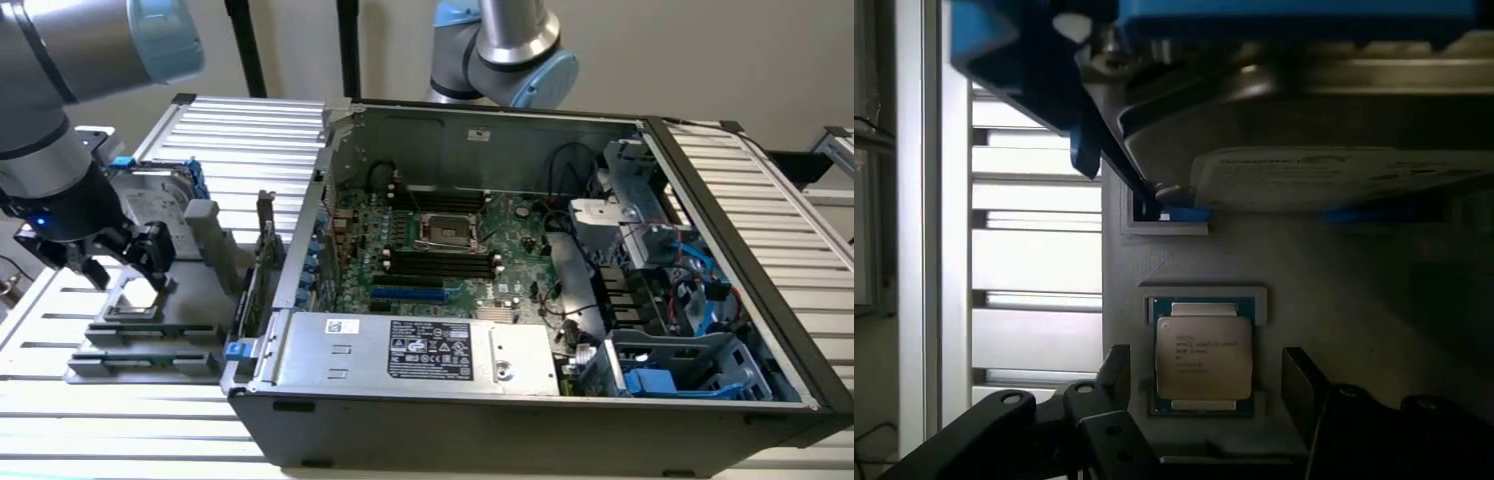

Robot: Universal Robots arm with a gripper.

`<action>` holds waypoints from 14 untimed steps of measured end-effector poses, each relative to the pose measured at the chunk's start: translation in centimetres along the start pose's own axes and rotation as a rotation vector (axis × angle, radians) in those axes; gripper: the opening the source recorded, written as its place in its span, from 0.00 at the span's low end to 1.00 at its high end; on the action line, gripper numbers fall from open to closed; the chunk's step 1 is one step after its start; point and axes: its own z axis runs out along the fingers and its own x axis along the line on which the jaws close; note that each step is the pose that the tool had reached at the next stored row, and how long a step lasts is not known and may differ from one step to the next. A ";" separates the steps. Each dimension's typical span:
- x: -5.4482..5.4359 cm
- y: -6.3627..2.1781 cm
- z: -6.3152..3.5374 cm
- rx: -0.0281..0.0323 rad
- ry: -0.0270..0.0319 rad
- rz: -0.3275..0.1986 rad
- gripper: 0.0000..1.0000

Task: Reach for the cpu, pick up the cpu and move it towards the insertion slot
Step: 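Pick up the cpu and move it towards the insertion slot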

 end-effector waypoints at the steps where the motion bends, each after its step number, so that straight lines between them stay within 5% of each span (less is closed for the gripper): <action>1: 0.0 0.00 0.13 0.0003 0.0008 0.000 0.71; 9: -0.1 -0.03 0.99 0.0047 0.0115 0.000 0.71; 14: -0.1 -0.03 1.10 0.0089 0.0120 0.000 0.71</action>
